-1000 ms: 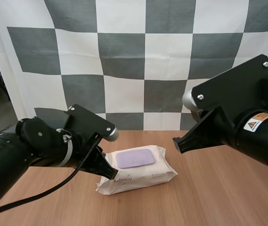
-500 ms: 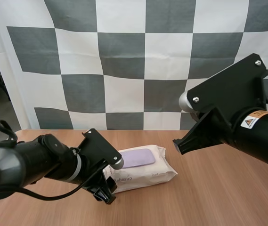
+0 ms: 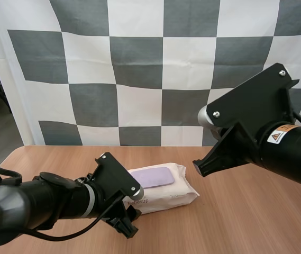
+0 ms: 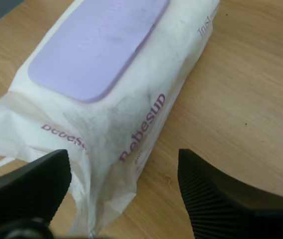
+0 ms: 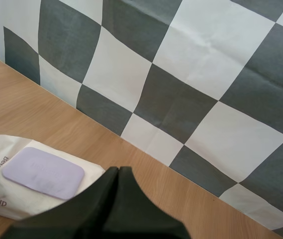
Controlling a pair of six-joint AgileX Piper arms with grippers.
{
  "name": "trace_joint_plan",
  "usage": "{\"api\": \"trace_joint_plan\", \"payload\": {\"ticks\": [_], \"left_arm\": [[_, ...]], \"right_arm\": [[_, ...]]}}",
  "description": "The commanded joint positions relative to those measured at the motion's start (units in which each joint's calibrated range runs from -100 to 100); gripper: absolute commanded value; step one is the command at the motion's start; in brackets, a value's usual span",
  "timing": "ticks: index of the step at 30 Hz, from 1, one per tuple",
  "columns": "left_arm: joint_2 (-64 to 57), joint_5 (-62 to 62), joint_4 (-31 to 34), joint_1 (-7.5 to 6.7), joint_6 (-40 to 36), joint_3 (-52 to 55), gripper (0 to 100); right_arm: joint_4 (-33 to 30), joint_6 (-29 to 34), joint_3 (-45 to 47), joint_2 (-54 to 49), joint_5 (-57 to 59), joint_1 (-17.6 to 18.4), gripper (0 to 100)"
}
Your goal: Open the wet wipes lid
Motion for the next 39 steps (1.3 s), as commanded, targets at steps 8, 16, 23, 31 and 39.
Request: {"api": "trace_joint_plan", "payload": {"ticks": [8, 16, 23, 31, 39], "left_arm": [[3.69, 1.76, -9.94, 0.02, 16.56, -2.92, 92], [12.56, 0.58, -10.96, 0.02, 16.56, -4.04, 93], [18.12, -1.36, -12.93, 0.02, 16.56, -6.37, 93], [21.83, -1.43, -13.08, 0.02, 16.56, -6.94, 9], [21.66, -1.79, -13.08, 0.02, 16.56, -7.34, 0]], "right_arm": [[0.49, -0.31, -0.05, 0.07, 3.12, -0.02, 0], [0.49, -0.56, -0.05, 0.07, 3.17, -0.02, 0], [0.63, -1.2, -0.91, 0.11, 5.81, -0.02, 0], [0.77, -2.84, -3.07, 0.11, 7.97, -0.02, 0], [8.48, -11.06, -3.07, 0.89, 13.75, -0.02, 0]]}}
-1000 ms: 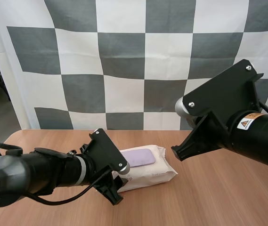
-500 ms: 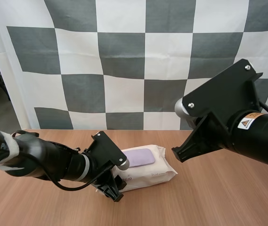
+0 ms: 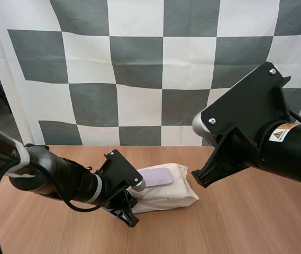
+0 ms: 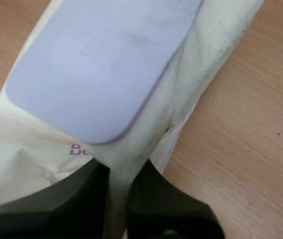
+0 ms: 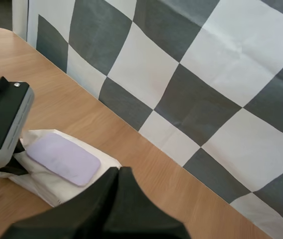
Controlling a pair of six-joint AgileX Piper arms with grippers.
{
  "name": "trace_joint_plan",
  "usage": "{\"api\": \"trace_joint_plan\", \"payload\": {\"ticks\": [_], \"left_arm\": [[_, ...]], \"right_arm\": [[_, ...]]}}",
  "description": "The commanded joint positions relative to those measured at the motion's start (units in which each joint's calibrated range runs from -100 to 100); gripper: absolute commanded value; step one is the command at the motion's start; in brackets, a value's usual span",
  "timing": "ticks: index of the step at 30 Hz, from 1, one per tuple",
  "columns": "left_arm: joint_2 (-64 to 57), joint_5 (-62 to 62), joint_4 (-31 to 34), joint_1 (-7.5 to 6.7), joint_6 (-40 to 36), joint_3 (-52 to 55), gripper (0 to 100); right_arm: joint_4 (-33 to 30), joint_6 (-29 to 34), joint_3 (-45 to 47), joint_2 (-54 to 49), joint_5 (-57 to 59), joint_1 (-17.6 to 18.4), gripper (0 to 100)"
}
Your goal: Open the wet wipes lid
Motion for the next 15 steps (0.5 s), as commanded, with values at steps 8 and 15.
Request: {"api": "trace_joint_plan", "payload": {"ticks": [8, 15], "left_arm": [[-0.42, 1.46, 0.11, 0.02, 0.77, -0.04, 0], [-5.6, 1.63, 1.31, 0.02, 0.77, -0.04, 0]], "right_arm": [[8.95, -17.65, 2.01, 10.8, 6.73, -0.02, 0], [10.68, -25.3, 2.01, 20.28, 6.73, -0.02, 0]]}}
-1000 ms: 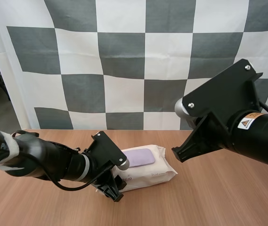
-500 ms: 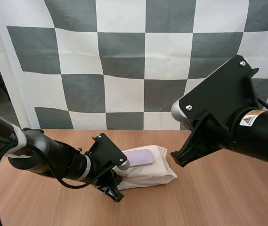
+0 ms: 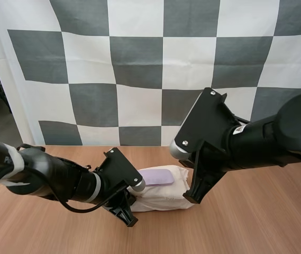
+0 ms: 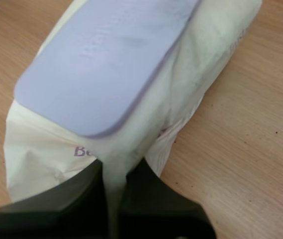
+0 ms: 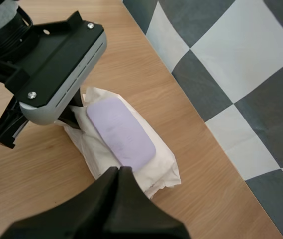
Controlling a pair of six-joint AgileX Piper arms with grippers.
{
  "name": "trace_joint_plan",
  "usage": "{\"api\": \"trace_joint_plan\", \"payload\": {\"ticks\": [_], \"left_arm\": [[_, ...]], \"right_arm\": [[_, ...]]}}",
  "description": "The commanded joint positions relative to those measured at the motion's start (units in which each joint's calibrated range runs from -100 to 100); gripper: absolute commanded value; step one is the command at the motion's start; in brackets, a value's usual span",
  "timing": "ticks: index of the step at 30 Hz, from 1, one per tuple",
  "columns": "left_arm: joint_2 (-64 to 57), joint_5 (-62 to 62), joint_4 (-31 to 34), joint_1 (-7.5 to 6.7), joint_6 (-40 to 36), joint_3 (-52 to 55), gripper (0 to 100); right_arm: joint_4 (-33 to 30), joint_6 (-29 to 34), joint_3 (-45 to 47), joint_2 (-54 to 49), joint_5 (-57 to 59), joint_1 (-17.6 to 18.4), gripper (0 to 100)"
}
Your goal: Open the wet wipes lid
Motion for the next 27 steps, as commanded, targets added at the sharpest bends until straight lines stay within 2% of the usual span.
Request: {"api": "trace_joint_plan", "payload": {"ticks": [1, 6, 12, 15, 19, 21, 27], "left_arm": [[-2.0, 0.24, -0.06, 0.02, 0.77, -0.04, 0], [-3.53, 0.24, -0.06, 0.02, 0.77, -0.04, 0], [-3.51, -0.53, -0.06, 0.02, 0.77, -0.04, 0], [-3.51, -0.52, 0.07, 0.02, 0.77, -0.04, 0], [-3.51, -0.52, 0.09, 0.02, 0.77, -0.04, 0], [-3.51, -0.9, 0.08, 0.02, 0.77, -0.04, 0], [-3.51, -1.56, 0.08, 0.02, 0.77, -0.04, 0]], "right_arm": [[1.97, -4.87, 0.04, 3.92, 0.13, -0.02, 0], [6.5, -10.24, 0.04, 9.59, 0.13, 1.5, 0], [5.84, -10.75, 0.04, 15.31, -3.89, 6.89, 0], [2.28, -8.89, 0.04, 18.44, -9.89, 10.45, 2], [-3.69, -3.56, 0.04, 22.35, -19.01, 14.21, 48], [-5.84, -2.48, 0.04, 23.99, -21.94, 15.52, 62], [-11.3, -1.77, 0.04, 26.27, -29.44, 15.94, 64]]}}
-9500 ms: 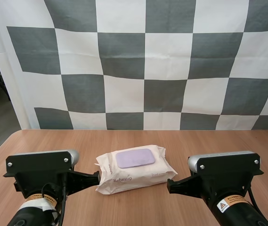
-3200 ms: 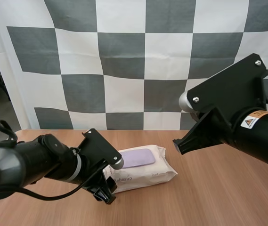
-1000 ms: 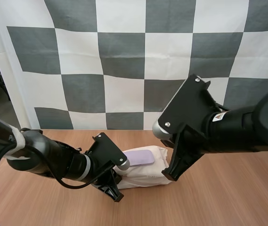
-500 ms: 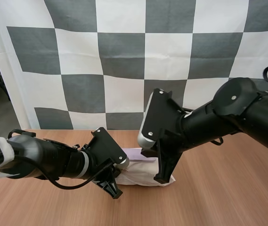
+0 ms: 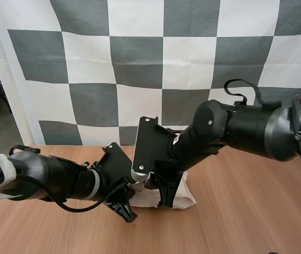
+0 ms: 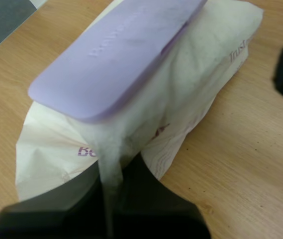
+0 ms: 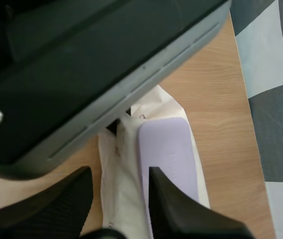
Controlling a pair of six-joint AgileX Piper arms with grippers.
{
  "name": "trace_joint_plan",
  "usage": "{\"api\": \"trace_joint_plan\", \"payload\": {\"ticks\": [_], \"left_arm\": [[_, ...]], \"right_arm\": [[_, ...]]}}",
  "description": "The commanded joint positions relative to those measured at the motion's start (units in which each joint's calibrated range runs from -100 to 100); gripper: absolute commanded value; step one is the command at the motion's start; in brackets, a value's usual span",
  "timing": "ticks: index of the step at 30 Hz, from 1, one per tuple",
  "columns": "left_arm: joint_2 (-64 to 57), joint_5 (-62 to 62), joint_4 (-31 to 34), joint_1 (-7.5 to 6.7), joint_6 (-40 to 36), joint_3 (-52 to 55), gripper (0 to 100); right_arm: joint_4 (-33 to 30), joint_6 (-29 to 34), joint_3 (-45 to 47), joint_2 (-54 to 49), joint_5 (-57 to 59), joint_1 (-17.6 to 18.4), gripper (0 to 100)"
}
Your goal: Open the wet wipes lid
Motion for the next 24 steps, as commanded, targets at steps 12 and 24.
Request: {"api": "trace_joint_plan", "payload": {"ticks": [12, 24], "left_arm": [[0.01, -0.05, 0.08, 0.02, 0.77, -0.04, 0], [0.01, -0.47, 0.62, 0.02, 0.77, -0.04, 0]], "right_arm": [[-4.3, 0.91, 0.04, 2.81, -7.24, 0.01, 63], [-5.3, 0.91, 0.04, 5.67, -11.09, -1.21, 63]]}}
